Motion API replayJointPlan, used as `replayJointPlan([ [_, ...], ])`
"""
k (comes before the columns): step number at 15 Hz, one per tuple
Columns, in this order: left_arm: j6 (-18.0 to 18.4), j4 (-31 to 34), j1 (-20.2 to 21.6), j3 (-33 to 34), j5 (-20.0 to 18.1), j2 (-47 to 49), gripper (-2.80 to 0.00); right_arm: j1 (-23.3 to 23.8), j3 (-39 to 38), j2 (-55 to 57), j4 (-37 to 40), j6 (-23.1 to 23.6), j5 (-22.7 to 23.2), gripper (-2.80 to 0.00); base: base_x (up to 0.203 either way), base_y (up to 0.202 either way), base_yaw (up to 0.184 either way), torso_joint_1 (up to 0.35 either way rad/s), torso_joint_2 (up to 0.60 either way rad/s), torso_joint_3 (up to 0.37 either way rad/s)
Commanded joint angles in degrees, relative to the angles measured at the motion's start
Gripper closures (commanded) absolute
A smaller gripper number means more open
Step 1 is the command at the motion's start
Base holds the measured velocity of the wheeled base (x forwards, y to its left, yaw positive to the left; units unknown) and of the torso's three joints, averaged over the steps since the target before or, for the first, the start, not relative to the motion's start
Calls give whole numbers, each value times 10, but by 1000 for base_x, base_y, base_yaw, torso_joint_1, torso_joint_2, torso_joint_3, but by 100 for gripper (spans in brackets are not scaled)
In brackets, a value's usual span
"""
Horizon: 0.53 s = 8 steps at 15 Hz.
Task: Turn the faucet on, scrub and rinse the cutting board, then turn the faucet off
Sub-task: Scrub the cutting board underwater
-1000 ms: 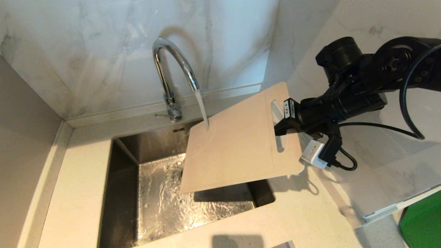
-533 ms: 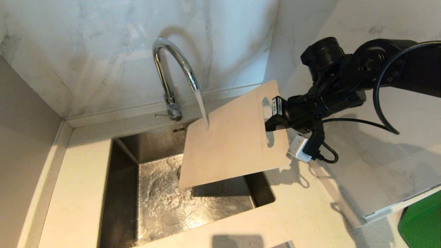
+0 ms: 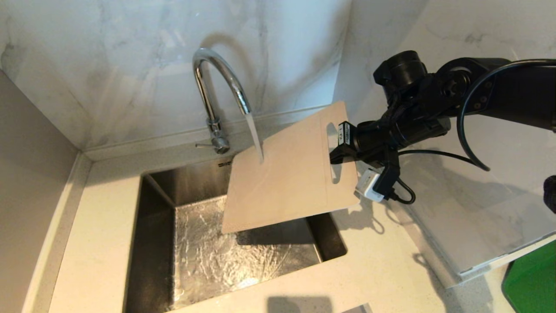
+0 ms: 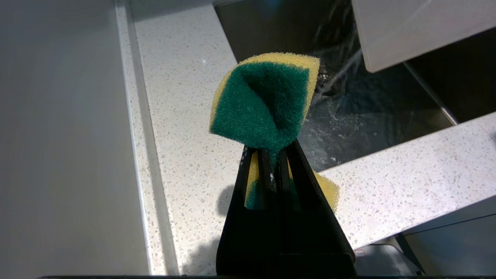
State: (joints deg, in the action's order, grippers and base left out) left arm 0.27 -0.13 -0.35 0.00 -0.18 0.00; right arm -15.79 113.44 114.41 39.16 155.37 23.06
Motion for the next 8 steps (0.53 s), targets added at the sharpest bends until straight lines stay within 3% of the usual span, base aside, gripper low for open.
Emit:
replayJointPlan([
  [1,0,0,0,1,0,-2,0,0,0,4,-7,3,2,0,0,0,0,0,0,0],
  [8,0,0,0,1,0,-2,0,1,1,-1,-64,-41,4,0,0,0,0,0,0,0],
])
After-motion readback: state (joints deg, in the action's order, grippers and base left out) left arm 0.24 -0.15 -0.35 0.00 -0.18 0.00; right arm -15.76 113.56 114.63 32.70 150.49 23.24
